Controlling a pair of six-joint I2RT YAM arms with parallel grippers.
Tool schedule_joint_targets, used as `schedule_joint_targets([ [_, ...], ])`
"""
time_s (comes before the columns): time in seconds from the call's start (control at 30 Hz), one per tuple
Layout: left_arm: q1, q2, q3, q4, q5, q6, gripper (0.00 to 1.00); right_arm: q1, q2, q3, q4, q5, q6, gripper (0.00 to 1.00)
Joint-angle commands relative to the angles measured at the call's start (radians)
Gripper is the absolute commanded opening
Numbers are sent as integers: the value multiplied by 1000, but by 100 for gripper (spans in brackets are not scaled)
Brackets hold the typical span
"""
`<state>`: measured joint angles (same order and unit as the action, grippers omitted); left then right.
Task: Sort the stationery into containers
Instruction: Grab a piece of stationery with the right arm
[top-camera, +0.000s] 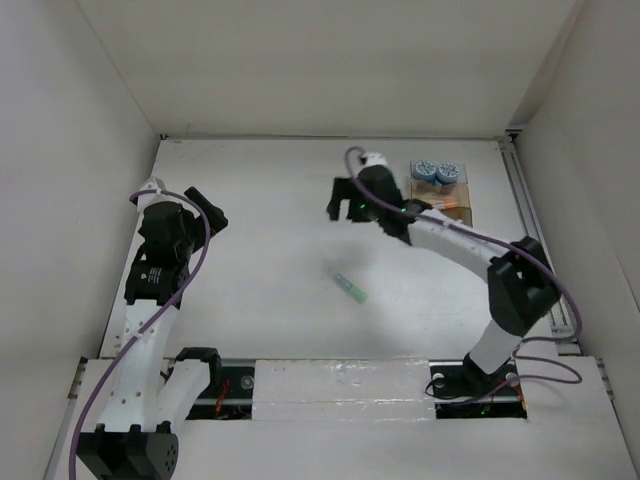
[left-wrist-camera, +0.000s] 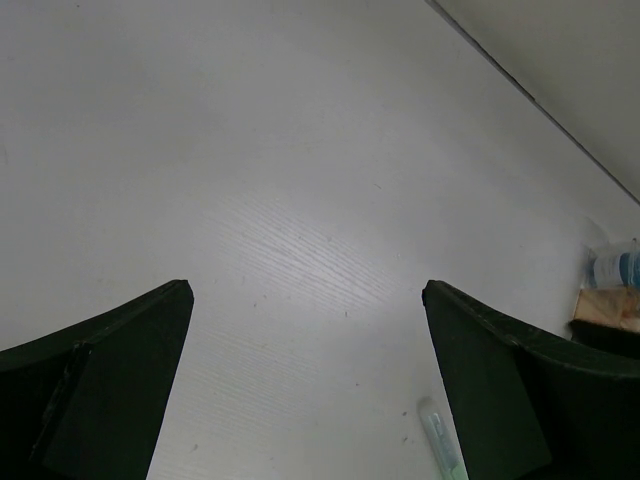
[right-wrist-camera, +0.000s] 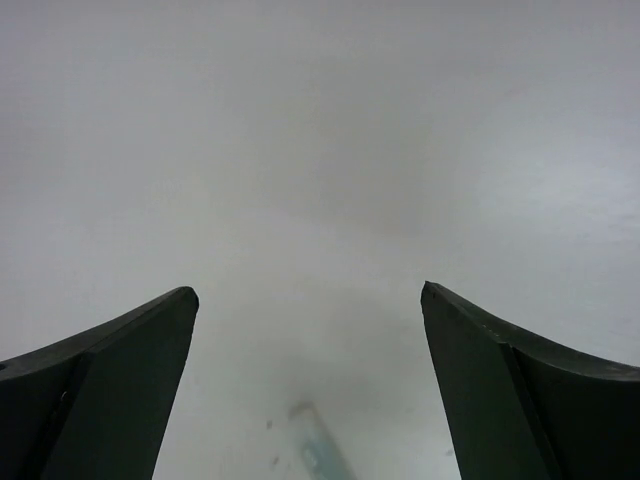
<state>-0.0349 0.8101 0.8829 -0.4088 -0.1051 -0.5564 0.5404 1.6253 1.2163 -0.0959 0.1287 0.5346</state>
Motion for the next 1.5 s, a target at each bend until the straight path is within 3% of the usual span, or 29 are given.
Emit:
schedule_joint_targets([
  [0.0,4,-11,-4,15,-15,-8,99,196,125,43,-231,47,-208,100],
  [0.2,4,-20,-4,15,-24,-8,99,305,219,68,-231,35,-196,99],
  [0.43,4,-2,-4,24,7,1,99,328,222,-23,-220,35,-171,96],
  [0.67,4,-11,-4,24,16,1,99,386,231,-43,-306,138,-141,90],
  [0.77,4,-11,-4,24,25,1,99,397,240,-64,-317,147,-140,82],
  [0.87,4,-20,-4,24,25,1,99,397,229,-64,-317,147,-131,67],
  [0.9,4,-20,-4,24,25,10,99,397,229,-75,-317,147,-131,67],
  [1.03,4,-20,-4,24,25,10,99,397,219,-75,-317,147,-131,34],
  [1.13,4,-20,-4,24,25,10,99,397,231,-75,-317,147,-131,0],
  [1.33,4,-29,-4,24,25,10,99,362,226,-52,-294,296,-10,0],
  [1.47,4,-29,-4,24,16,10,99,220,82,-110,-147,168,44,0],
])
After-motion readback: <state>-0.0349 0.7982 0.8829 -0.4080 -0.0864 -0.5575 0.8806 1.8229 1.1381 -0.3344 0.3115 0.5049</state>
